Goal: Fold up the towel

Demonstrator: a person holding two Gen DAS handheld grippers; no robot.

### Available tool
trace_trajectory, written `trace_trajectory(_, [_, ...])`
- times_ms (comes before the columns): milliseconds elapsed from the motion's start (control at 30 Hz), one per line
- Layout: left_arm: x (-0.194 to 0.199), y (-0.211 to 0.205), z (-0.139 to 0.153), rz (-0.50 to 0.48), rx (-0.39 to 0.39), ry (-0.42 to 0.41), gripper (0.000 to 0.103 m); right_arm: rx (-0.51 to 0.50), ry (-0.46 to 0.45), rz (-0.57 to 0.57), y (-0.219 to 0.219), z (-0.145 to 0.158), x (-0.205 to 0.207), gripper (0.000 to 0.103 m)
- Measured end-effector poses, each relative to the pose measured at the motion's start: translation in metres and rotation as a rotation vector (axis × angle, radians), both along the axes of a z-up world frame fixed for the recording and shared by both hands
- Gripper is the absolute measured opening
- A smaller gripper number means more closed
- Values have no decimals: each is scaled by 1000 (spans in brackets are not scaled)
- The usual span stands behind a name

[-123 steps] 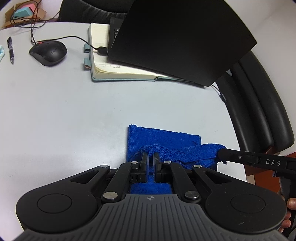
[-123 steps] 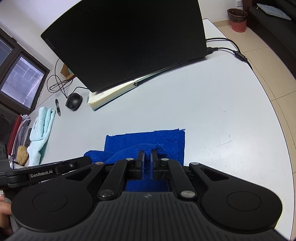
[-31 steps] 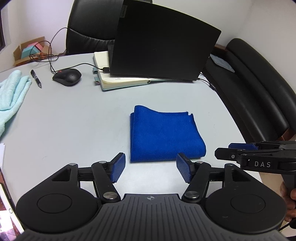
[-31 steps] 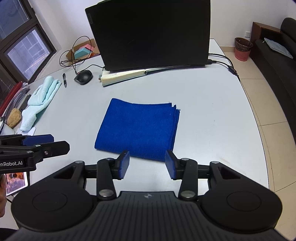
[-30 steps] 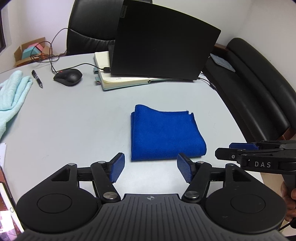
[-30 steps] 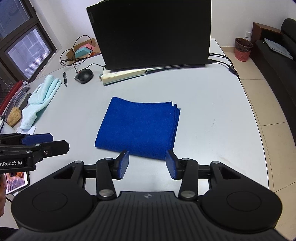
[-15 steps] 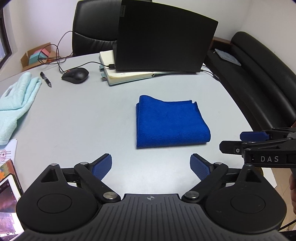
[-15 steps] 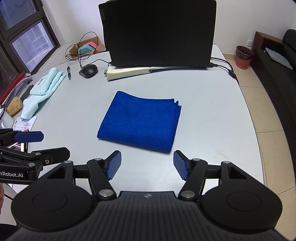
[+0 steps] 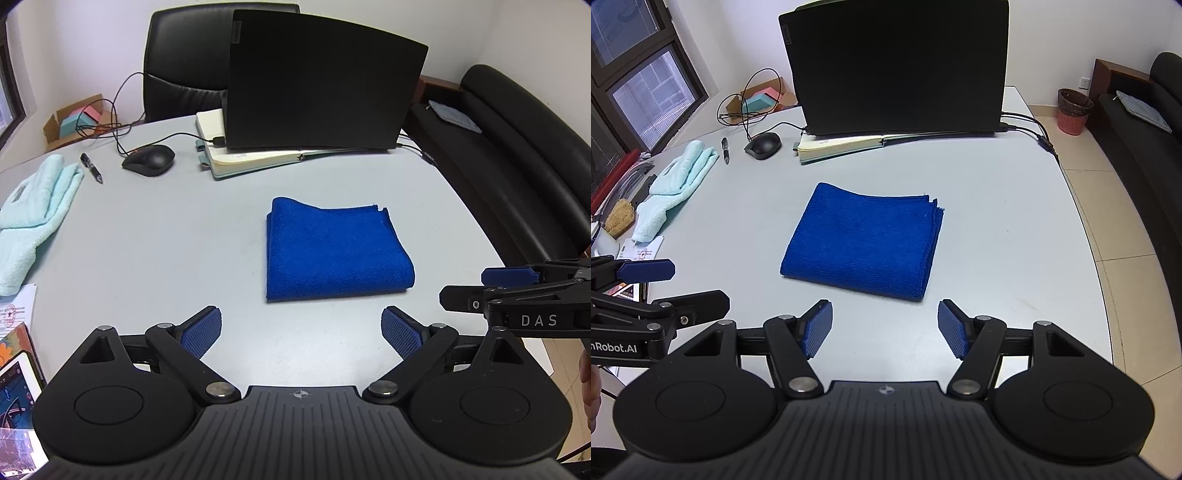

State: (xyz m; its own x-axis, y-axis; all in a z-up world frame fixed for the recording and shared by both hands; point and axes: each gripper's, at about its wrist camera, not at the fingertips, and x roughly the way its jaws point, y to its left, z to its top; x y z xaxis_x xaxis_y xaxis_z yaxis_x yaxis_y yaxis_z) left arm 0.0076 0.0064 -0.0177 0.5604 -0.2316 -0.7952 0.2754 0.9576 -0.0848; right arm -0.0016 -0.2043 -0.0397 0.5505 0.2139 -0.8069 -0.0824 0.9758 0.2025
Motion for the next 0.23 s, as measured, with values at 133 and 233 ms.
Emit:
trace_trajectory(133, [-1, 0, 3, 12, 2, -21, 95, 0, 0, 2, -1, 0, 0, 65])
trace_trajectory(233, [1, -3, 3, 13, 7, -21, 95, 0, 0, 2, -3, 0, 0, 65])
